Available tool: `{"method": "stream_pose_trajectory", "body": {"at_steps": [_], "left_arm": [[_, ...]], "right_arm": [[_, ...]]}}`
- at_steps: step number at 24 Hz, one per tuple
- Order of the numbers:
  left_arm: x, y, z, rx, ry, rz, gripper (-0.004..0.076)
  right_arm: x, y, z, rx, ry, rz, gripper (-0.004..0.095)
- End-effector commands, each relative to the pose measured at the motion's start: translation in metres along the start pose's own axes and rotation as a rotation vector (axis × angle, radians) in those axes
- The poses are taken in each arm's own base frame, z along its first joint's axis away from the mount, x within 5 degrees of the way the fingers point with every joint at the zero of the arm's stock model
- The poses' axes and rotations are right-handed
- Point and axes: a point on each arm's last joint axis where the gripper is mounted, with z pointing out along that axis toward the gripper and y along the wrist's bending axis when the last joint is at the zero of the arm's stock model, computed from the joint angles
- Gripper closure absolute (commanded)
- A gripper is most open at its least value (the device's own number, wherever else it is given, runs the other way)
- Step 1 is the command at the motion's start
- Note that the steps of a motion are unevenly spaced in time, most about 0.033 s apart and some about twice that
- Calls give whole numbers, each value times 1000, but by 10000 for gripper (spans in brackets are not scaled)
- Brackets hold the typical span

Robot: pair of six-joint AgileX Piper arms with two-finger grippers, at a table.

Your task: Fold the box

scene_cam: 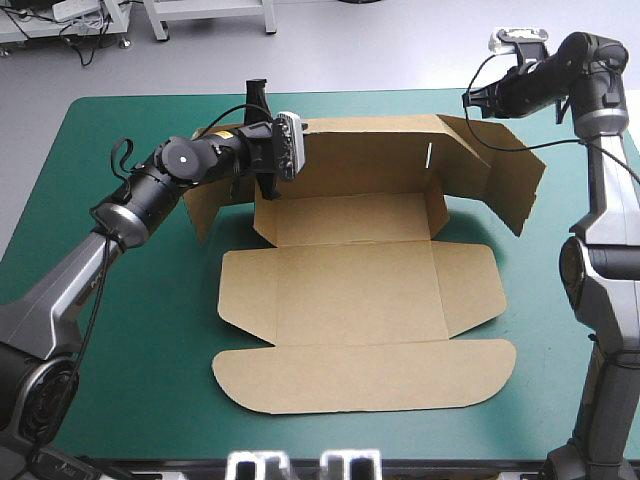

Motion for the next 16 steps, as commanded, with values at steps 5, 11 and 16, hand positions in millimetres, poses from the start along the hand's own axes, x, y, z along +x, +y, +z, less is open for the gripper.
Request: {"method": "stream_pose_trajectory", "body": {"at_steps": [5, 11, 16], "left_arm": [[-12, 27, -24, -147, -5, -22, 733], [-10, 26, -20, -144, 3, -22, 733], [-8, 24, -16, -136, 7, -27, 733]], "right_arm": [[10, 11, -17, -88, 8, -9, 925], [23, 24, -46, -117, 8, -66, 926], [35, 35, -58, -187, 7, -99, 927]]}}
